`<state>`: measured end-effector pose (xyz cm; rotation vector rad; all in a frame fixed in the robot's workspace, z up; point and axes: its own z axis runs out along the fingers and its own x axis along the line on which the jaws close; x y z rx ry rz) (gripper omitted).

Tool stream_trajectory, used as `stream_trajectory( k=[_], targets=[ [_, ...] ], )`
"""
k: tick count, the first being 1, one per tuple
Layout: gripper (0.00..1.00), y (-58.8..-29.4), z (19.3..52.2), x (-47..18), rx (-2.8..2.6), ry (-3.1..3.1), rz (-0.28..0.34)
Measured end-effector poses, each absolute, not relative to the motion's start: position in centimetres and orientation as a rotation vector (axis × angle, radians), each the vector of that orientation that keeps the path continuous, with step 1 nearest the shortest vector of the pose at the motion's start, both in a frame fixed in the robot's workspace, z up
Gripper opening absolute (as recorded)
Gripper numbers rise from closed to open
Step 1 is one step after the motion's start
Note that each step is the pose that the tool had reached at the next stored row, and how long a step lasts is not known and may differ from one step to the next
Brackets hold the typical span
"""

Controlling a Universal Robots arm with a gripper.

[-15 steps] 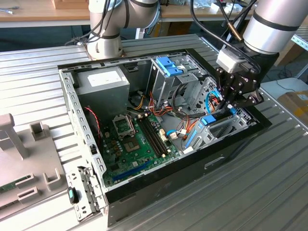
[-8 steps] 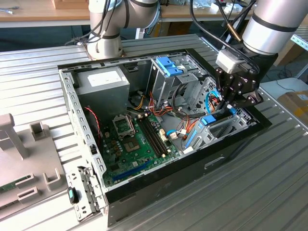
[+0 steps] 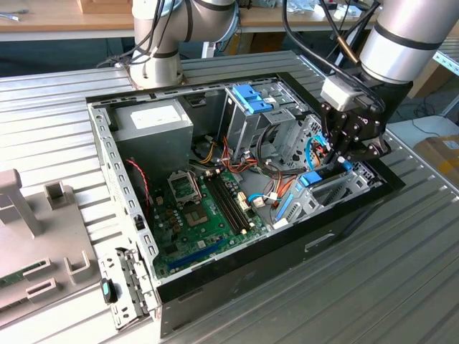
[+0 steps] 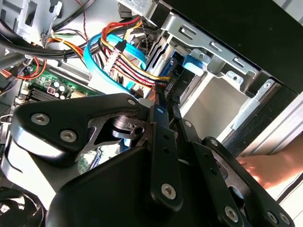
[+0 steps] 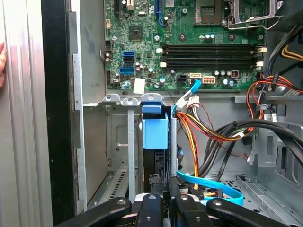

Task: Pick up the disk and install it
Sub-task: 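Insert the first disk wire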

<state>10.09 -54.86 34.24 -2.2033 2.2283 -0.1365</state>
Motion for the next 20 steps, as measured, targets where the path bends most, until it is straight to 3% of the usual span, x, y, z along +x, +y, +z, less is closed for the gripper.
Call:
stream_trajectory(
  k=[15,20],
  targets=[
    [0.16,-54.86,33.83,10.09,-2.203,2.228,-0.136],
    [0.24,-54.86,33.84,10.09,-2.203,2.228,-0.137]
  ],
)
